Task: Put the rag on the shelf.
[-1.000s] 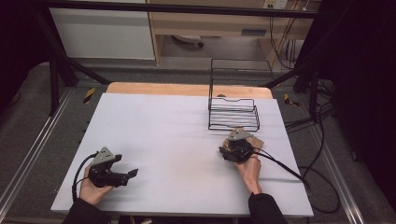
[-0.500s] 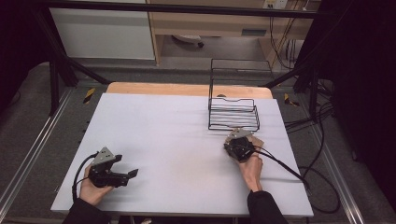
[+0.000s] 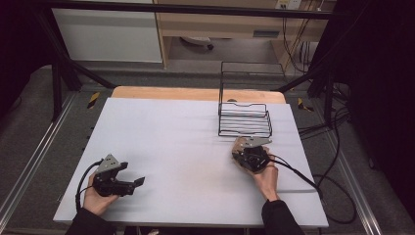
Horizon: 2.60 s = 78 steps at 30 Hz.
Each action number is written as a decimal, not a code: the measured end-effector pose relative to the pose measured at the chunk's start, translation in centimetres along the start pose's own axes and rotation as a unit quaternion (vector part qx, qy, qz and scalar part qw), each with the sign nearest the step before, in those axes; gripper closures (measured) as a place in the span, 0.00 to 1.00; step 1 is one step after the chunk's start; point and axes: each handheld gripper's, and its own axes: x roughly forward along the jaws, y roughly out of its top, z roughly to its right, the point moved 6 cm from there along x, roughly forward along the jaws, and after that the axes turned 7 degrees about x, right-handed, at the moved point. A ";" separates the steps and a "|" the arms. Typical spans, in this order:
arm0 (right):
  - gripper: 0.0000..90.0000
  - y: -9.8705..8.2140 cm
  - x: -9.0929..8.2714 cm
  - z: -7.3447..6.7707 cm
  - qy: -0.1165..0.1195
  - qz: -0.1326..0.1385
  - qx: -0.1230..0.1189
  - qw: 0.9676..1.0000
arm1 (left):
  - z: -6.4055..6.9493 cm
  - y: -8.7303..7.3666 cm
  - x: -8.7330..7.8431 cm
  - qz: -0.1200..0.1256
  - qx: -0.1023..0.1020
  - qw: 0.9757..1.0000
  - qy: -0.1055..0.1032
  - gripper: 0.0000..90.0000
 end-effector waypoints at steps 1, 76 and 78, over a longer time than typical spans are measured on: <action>0.92 0.0 0.0 0.0 0.000 0.000 0.000 1.000 | 0.0 0.0 0.0 0.000 0.000 1.000 0.000 0.09; 0.97 -7.2 -6.6 0.3 0.026 -0.050 0.152 0.987 | 8.0 11.8 10.3 -0.019 0.010 0.997 -0.071 0.17; 0.96 -7.0 -6.5 1.0 0.012 -0.053 0.130 0.990 | 8.5 12.2 11.0 -0.020 0.007 0.997 -0.077 0.22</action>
